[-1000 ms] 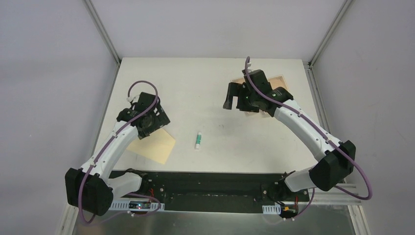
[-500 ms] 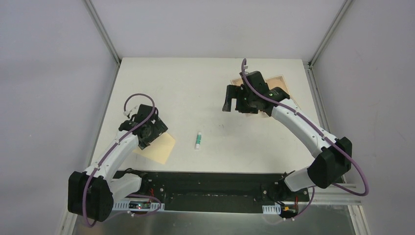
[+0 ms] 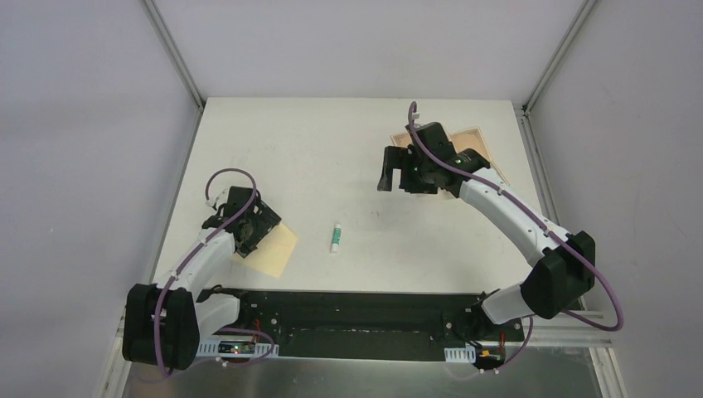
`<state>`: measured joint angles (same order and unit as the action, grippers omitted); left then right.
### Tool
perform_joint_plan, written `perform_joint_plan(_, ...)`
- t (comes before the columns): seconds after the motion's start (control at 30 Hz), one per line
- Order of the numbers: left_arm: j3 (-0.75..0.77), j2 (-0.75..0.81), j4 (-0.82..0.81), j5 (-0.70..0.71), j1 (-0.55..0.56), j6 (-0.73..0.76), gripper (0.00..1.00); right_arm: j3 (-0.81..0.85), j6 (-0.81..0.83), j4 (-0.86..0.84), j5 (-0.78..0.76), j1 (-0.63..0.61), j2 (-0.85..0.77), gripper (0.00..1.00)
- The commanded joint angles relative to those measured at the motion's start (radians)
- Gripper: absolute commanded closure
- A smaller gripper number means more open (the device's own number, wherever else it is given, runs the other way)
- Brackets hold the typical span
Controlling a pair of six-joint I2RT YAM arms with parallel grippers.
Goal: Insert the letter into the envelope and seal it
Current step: Move the envelope to the center of the board.
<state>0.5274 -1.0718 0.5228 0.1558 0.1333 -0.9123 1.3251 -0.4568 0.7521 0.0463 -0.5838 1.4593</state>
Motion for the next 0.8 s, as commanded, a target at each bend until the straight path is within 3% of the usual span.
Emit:
perform_joint_plan(0.0,-0.017,-0.025,-0.157,-0.067,-0.02,0.028,0.01,-0.011,0.019,-0.035,0.016,0.005,-0.011,0.0)
perform_joint_plan(0.43,0.155,-0.375,-0.284,-0.27,-0.02,0.189,0.01,-0.017,0.02,-0.043,0.018,0.013,-0.004,0.0)
perform_joint_plan(0.77,0.408,-0.605,-0.169,-0.326,0.012,0.265,0.01,-0.047,-0.011,-0.071,0.005,0.053,-0.017,0.0)
